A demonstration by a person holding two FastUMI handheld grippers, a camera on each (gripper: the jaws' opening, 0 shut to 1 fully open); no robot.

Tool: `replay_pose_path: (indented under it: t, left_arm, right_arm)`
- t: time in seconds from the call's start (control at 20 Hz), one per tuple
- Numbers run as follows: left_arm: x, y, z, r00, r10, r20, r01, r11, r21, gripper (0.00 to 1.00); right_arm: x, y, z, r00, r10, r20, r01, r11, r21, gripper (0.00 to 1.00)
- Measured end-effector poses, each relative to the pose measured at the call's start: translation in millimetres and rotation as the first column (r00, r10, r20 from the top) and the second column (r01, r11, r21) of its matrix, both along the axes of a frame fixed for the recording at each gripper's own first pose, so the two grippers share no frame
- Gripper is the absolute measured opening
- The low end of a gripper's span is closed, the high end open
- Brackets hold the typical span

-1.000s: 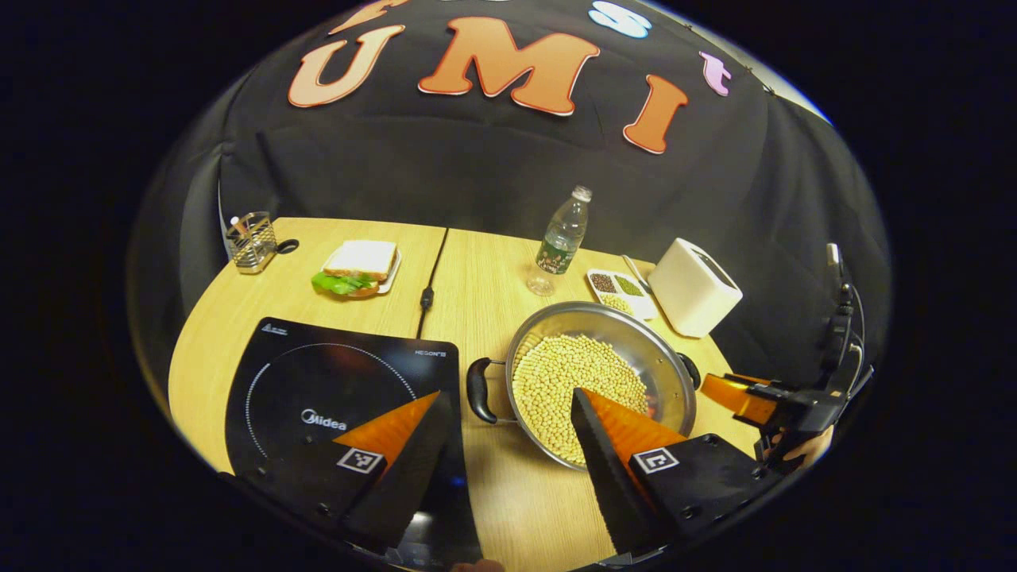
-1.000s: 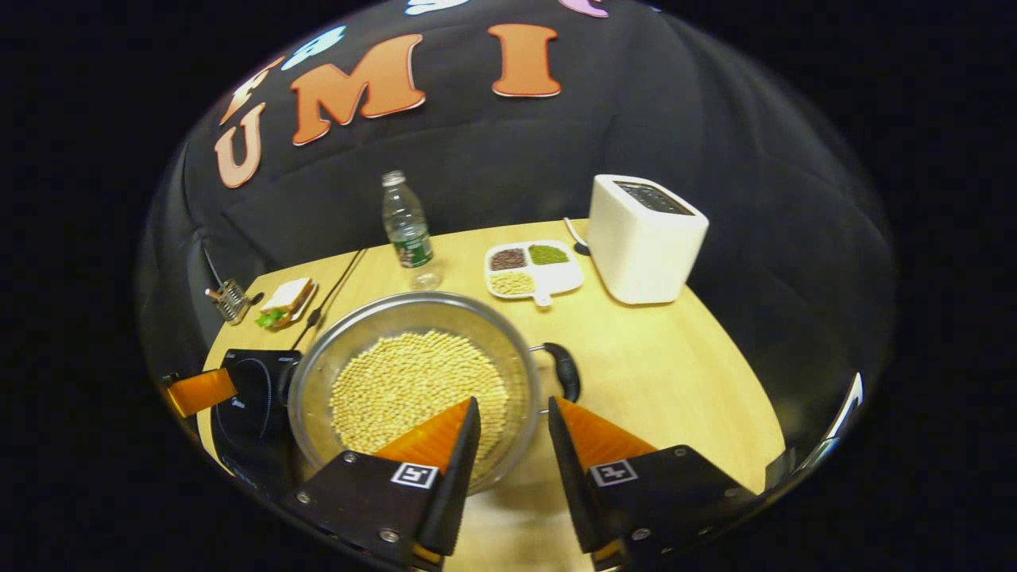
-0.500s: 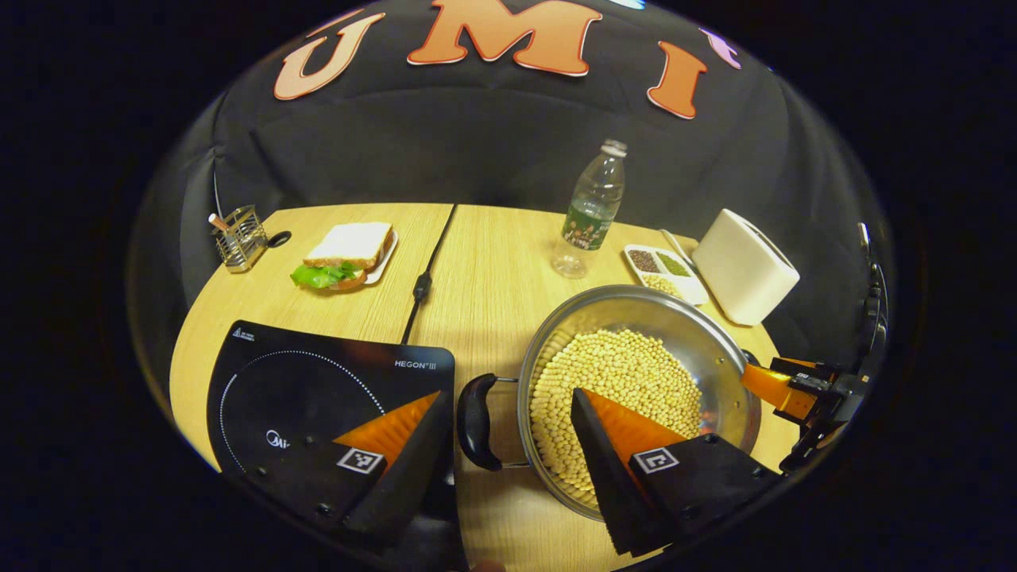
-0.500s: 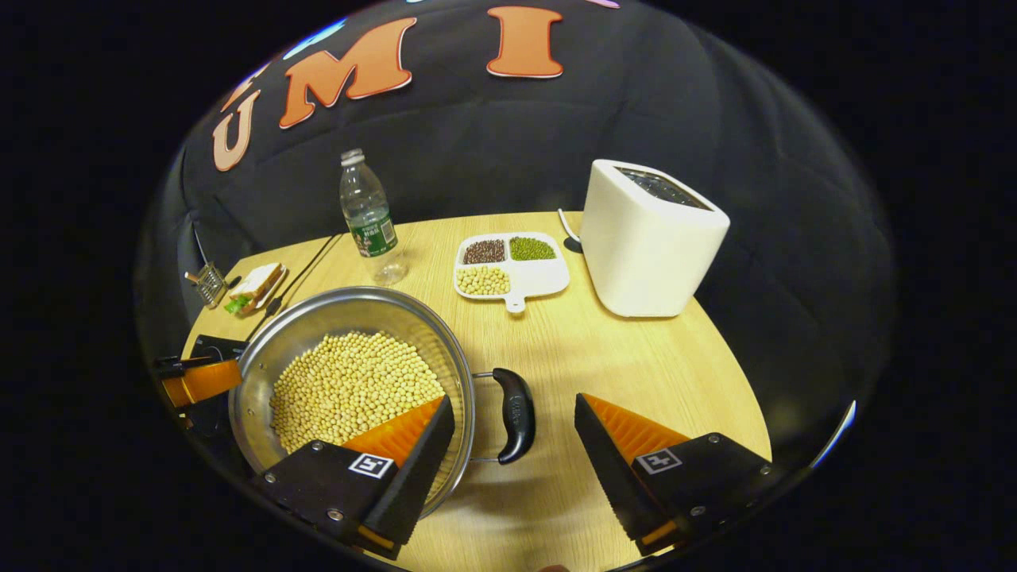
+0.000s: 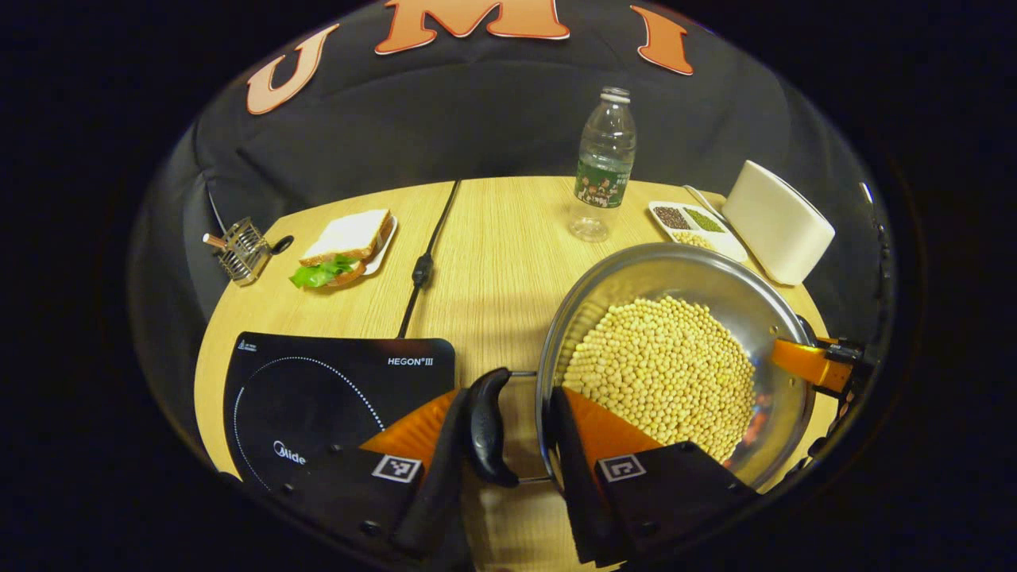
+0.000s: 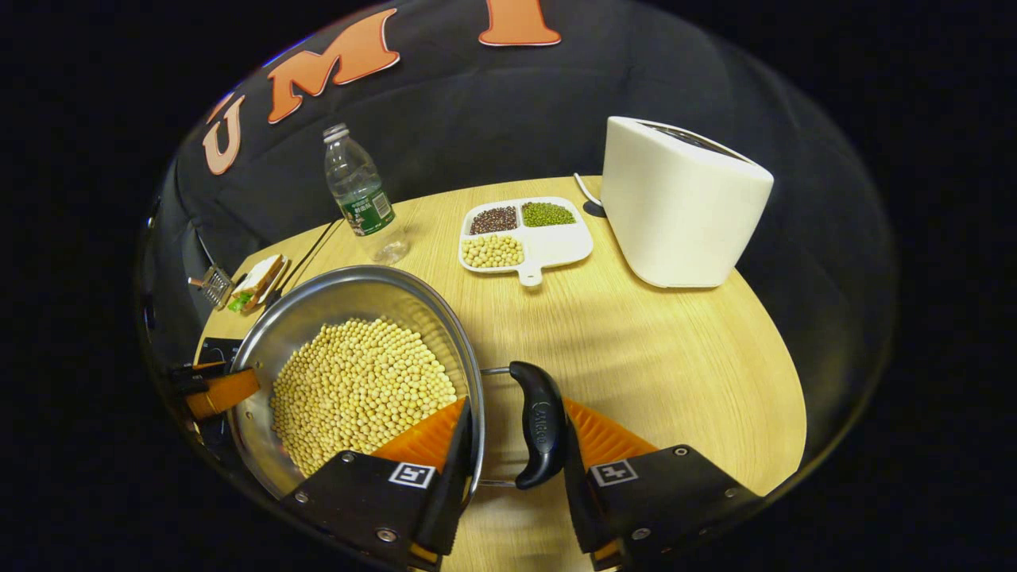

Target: First push the handle of the pot to place it horizontally, then grasp the pot with both hands and set it on the induction cooktop.

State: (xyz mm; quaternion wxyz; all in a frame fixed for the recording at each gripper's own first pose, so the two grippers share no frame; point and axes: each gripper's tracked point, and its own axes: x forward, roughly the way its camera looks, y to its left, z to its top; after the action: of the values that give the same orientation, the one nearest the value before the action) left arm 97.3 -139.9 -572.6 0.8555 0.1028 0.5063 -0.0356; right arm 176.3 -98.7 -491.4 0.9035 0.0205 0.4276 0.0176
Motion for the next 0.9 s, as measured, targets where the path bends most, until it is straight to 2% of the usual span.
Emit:
replay_pose_path:
  t: [0.05,0.1,0.25,0.3,0.35,0.6,0.75,0.9]
  left_arm:
    - [-2.6,-2.7,3.7,1.000,0.009,0.002,-0.009,1.000,-0.013,0.65]
    - [-5.8,-8.3,3.6,1.000,0.014,-0.017,-0.015,0.999,-0.033,0.58]
    - [-20.9,-10.0,3.1,0.997,0.042,-0.063,-0.046,0.997,-0.064,0.48]
    - [-25.8,-12.1,5.3,0.996,0.048,-0.076,-0.054,0.996,-0.077,0.48]
    - [-28.1,-14.6,11.1,0.996,0.044,-0.076,-0.051,0.995,-0.082,0.48]
    - [-20.8,-11.6,63.0,0.999,0.006,-0.033,-0.009,0.996,-0.094,0.48]
    - [-22.8,8.7,96.7,1.000,0.008,-0.018,-0.010,0.994,-0.108,0.48]
    - [-26.0,41.6,129.6,1.000,0.012,0.001,-0.012,0.995,-0.103,0.47]
  right_arm:
    - [-1.7,-1.6,1.1,1.000,-0.010,-0.007,0.010,1.000,0.001,0.53]
    - [-5.8,-2.6,-0.6,1.000,-0.021,-0.010,0.021,1.000,0.002,0.51]
    - [-15.5,-8.0,7.3,0.998,-0.056,-0.012,0.056,0.998,0.002,0.45]
    - [-24.3,-12.2,10.3,0.998,-0.064,-0.019,0.064,0.998,-0.001,0.41]
    - [-28.5,-14.3,15.7,0.997,-0.070,-0.022,0.070,0.998,0.001,0.46]
    - [-44.7,-1.6,60.8,0.995,-0.101,0.020,0.100,0.994,0.032,0.46]
    - [-56.3,20.8,95.1,0.994,-0.094,0.048,0.092,0.995,0.039,0.45]
    - [-64.3,60.5,118.0,0.994,-0.082,0.067,0.079,0.996,0.051,0.45]
